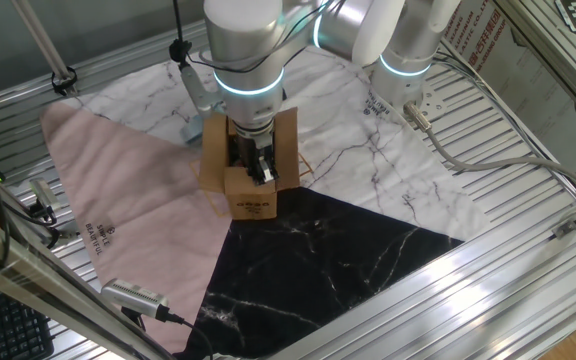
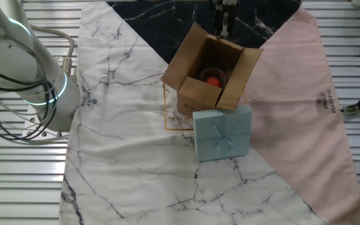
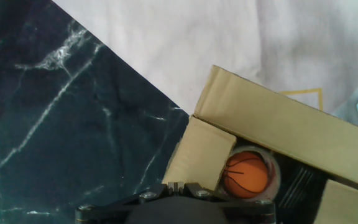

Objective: Cover the box

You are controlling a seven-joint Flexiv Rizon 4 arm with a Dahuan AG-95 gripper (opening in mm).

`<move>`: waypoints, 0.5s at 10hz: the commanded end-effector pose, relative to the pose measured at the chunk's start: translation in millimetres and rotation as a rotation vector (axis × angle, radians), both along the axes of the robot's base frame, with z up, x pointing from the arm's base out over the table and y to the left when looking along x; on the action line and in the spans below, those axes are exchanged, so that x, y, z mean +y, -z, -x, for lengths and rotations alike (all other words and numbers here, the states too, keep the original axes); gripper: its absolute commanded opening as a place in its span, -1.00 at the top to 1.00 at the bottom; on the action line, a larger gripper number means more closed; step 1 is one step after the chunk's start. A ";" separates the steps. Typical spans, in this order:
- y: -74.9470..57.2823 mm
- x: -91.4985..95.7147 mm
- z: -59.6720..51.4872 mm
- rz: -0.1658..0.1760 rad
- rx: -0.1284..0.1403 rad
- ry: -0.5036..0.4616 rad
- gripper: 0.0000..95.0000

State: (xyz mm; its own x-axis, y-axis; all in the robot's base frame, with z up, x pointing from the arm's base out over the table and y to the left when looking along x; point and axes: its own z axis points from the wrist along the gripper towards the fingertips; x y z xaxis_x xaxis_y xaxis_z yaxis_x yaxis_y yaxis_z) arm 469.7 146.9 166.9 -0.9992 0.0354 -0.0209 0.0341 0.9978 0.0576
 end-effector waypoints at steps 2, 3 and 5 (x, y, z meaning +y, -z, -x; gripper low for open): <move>1.0 -1.5 0.3 0.008 -0.001 -0.009 1.00; 1.0 -1.5 0.3 0.007 -0.001 -0.009 1.00; 0.9 -1.5 0.3 0.007 -0.001 -0.007 1.00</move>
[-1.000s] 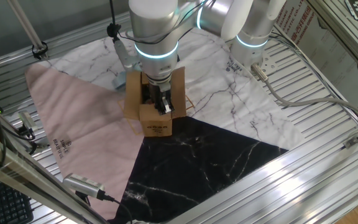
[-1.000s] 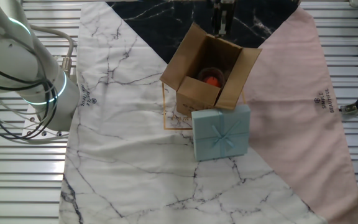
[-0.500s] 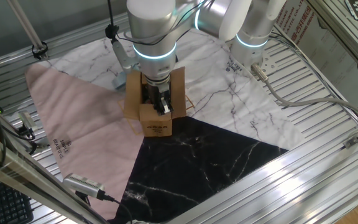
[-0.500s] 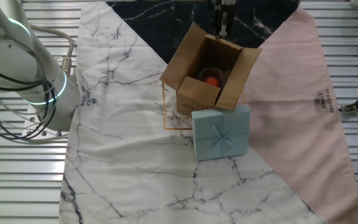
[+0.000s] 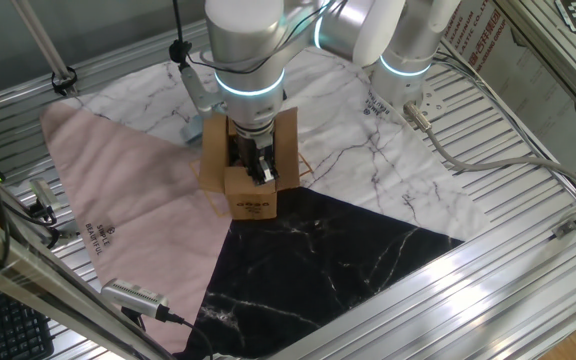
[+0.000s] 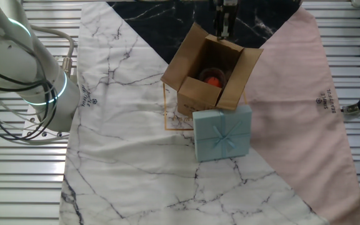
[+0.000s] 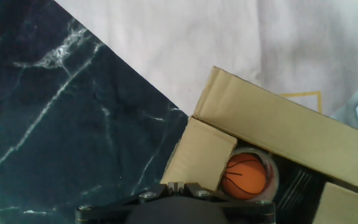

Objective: Cover the box

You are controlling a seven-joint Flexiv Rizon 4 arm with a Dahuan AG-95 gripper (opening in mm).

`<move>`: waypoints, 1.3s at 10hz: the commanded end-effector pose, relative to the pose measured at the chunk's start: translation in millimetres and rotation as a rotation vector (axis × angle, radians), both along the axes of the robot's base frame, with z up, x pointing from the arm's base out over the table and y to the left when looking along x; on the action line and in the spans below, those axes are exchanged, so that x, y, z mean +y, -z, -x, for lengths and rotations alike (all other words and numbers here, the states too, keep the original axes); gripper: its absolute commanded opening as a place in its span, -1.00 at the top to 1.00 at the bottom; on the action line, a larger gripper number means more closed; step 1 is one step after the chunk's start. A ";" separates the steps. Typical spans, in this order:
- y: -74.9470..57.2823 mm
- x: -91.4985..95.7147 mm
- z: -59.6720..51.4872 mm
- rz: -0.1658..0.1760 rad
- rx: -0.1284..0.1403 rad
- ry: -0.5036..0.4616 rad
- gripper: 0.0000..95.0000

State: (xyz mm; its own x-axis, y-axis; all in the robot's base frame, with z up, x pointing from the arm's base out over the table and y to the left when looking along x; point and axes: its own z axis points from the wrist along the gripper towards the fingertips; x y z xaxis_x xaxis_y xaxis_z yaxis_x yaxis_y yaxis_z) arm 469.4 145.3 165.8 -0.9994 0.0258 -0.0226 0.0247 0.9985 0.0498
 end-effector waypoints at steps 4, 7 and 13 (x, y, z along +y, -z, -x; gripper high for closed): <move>0.3 -0.1 -0.3 -0.003 -0.001 0.011 1.00; 0.3 -0.1 -0.3 0.014 -0.003 -0.033 1.00; 0.3 -0.1 -0.3 0.016 0.011 -0.036 1.00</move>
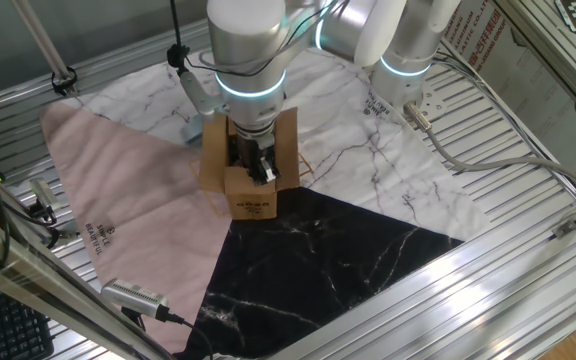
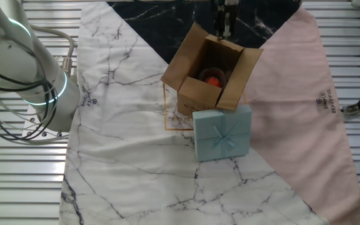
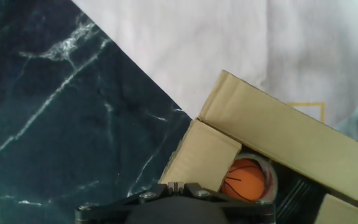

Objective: Cover the box

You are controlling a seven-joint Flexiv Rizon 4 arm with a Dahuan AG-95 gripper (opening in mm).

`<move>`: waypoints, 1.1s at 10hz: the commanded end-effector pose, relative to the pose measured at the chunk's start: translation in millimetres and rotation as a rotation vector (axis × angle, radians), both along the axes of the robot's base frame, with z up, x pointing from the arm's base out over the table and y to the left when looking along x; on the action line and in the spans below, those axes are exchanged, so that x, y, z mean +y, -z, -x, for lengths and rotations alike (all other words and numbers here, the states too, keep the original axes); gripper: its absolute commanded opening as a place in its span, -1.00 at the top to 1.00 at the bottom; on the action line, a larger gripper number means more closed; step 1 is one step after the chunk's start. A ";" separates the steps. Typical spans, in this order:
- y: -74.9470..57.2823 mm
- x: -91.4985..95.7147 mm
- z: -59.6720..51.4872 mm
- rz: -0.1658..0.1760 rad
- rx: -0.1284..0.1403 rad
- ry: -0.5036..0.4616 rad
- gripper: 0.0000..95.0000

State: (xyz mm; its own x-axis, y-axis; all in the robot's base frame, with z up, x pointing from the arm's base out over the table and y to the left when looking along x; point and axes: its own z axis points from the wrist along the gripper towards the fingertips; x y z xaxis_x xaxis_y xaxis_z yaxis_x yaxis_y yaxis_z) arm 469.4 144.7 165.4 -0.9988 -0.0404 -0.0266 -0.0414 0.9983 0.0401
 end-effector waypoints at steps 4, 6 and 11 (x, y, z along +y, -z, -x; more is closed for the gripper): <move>-0.2 0.5 -0.3 0.038 0.013 0.096 1.00; -0.2 0.5 -0.3 0.038 0.007 0.084 1.00; -1.3 -3.9 -0.5 0.030 0.006 0.072 1.00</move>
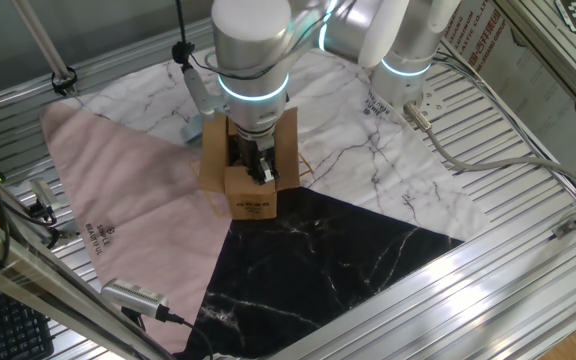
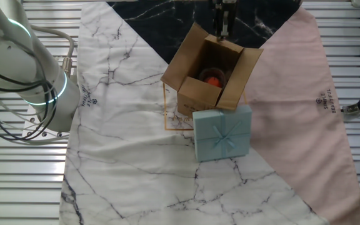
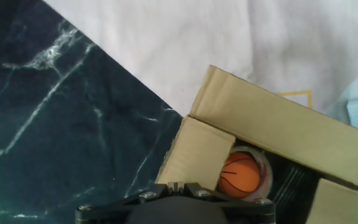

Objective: Cover the box

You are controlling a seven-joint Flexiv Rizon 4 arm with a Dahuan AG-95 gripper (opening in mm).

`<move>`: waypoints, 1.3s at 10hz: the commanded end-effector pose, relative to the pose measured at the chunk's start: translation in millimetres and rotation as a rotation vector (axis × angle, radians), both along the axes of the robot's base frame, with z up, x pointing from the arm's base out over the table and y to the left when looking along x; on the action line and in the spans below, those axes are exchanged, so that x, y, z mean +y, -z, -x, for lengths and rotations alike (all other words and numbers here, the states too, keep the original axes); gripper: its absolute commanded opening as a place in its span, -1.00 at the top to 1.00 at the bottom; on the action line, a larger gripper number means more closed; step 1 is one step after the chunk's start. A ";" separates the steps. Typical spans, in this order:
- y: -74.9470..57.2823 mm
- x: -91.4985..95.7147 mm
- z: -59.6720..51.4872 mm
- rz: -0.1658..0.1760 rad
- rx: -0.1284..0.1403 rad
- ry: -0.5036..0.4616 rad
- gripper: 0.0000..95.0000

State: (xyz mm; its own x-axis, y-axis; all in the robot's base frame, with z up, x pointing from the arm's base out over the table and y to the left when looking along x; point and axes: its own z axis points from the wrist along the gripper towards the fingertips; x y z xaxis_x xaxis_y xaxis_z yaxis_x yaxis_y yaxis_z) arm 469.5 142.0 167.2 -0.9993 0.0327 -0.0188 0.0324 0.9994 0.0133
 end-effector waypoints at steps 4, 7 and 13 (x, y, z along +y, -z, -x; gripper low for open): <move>2.7 -15.4 3.0 0.001 -0.002 -0.026 1.00; 6.9 -20.6 6.3 -0.003 -0.007 -0.029 1.00; 16.5 -24.1 4.7 -0.009 -0.013 -0.030 1.00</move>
State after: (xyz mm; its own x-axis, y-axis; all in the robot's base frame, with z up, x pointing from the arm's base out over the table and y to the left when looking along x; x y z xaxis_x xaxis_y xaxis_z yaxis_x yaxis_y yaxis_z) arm 464.1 117.5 150.4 -0.9995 0.0037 -0.0304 0.0030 0.9997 0.0222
